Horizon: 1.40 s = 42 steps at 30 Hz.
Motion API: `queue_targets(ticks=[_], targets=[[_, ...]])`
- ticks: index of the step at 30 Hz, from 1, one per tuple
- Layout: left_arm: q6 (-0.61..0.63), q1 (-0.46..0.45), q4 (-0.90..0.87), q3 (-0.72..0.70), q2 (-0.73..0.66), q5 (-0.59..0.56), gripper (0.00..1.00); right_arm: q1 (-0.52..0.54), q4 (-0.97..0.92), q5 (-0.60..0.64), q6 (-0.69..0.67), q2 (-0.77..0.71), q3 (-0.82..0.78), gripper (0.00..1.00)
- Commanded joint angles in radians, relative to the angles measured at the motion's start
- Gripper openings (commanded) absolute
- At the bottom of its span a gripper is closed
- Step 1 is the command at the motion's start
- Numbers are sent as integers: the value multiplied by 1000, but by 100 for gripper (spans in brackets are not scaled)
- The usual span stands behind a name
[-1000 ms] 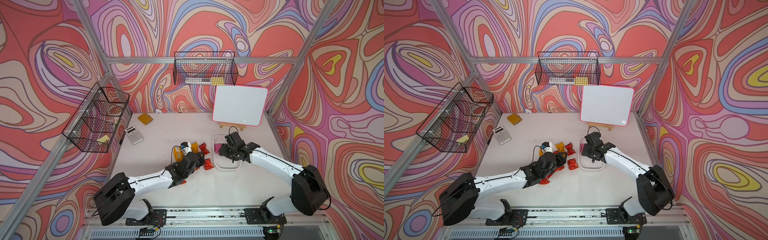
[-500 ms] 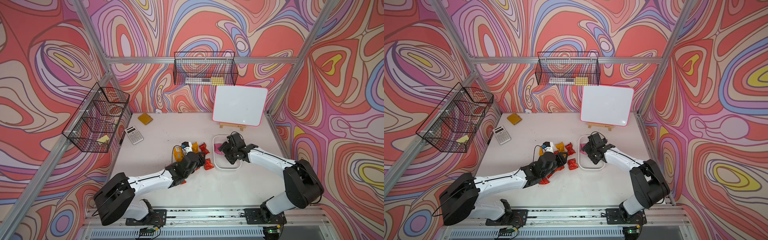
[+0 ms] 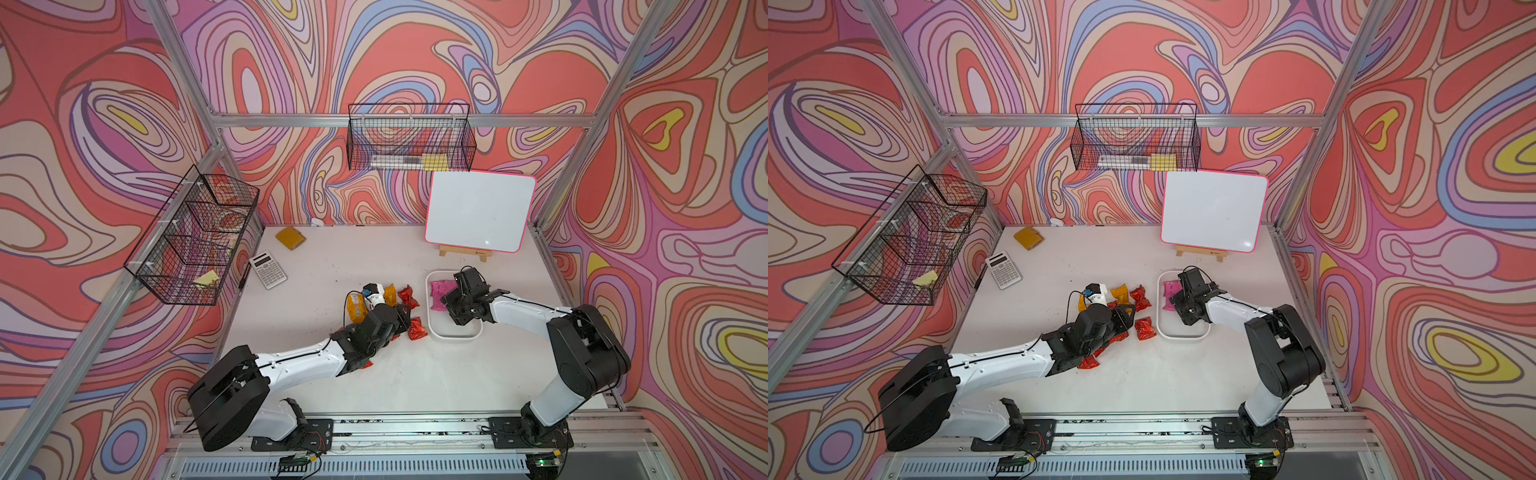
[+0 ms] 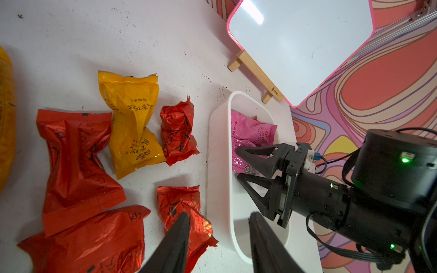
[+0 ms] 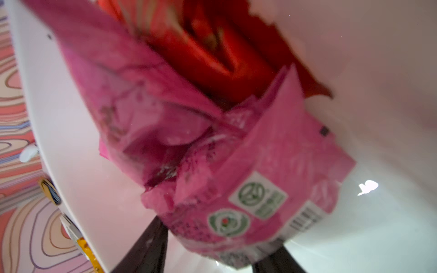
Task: Take the tea bags out of the storage box
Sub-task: Pick up the tea bag from the storage box, then place the tea bag at the center of the board.
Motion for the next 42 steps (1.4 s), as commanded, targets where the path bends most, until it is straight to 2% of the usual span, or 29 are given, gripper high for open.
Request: queue_targets(ticks=[1, 6, 16, 22, 28, 34, 42], targets=[[17, -1, 4, 3, -19, -19, 46, -8, 19, 23, 11, 1, -27, 42], [16, -2, 6, 11, -10, -13, 46, -8, 4, 43, -15, -35, -32, 23], [19, -1, 15, 19, 0, -10, 46, -8, -73, 68, -49, -157, -41, 0], [16, -2, 15, 10, -12, -19, 46, -8, -125, 64, -108, -238, -34, 0], [-15, 0, 10, -7, -17, -51, 45, -6, -168, 43, -338, -275, 65, 0], [-49, 5, 17, -29, -18, -58, 45, 8, -167, -47, -481, -191, 205, 0], [-62, 9, -17, -39, -45, -82, 45, 65, -91, -154, -472, 17, 390, 0]])
